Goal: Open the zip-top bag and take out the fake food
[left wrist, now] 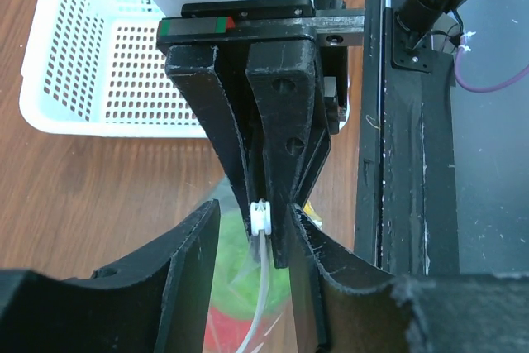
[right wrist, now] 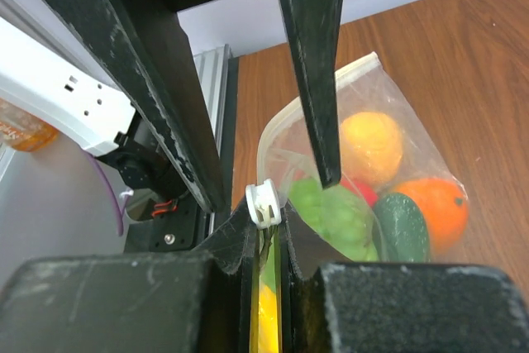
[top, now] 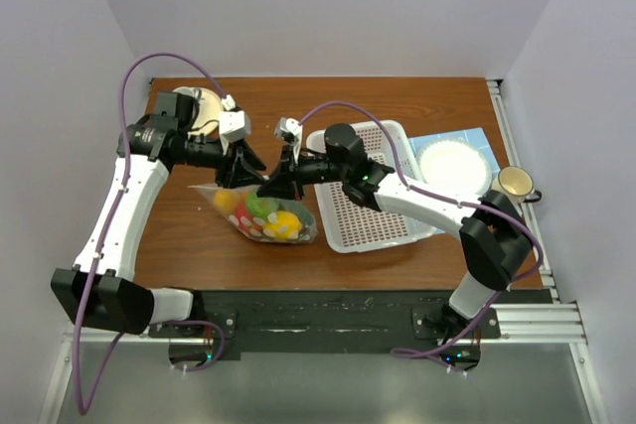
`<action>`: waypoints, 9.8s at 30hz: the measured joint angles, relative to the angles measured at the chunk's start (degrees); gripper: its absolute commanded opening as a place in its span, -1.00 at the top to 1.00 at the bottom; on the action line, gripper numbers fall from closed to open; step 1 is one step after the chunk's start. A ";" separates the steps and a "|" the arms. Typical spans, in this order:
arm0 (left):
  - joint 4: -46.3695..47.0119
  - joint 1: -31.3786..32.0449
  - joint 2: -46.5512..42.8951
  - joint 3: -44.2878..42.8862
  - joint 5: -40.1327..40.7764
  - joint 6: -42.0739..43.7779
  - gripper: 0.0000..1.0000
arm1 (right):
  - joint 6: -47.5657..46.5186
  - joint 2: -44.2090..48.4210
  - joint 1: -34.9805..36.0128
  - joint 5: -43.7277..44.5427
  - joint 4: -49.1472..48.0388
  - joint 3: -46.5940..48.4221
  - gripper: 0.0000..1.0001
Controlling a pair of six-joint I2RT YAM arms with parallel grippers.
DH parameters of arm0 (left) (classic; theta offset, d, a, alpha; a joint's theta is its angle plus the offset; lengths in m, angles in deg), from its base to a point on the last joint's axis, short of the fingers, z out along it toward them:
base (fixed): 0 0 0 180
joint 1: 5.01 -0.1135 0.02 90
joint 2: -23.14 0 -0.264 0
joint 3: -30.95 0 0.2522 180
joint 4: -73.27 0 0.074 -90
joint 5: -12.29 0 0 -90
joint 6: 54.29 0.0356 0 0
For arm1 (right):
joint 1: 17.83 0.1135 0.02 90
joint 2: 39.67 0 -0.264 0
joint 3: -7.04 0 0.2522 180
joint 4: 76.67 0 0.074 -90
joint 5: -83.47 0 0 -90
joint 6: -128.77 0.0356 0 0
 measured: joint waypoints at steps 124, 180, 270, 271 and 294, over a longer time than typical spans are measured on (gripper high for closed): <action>-5.81 0.72 2.97 -10.54 7.02 1.88 1.00 | 3.06 -3.15 -2.78 0.00 -10.54 1.66 1.00; -13.35 -34.21 1.68 3.52 16.59 26.53 -0.02 | 9.88 2.16 -9.31 6.27 -11.80 -5.35 1.00; 17.25 -8.00 -8.94 13.35 36.63 -14.58 1.00 | 8.74 16.15 1.29 14.32 -6.73 -8.63 -0.10; 17.27 -8.00 -9.42 14.49 36.52 -15.23 1.00 | 9.68 15.32 2.49 13.62 -8.50 -9.01 -0.10; 15.93 -6.45 -10.54 15.41 24.68 -19.41 1.00 | -3.80 -4.63 16.52 33.22 0.90 3.63 -0.52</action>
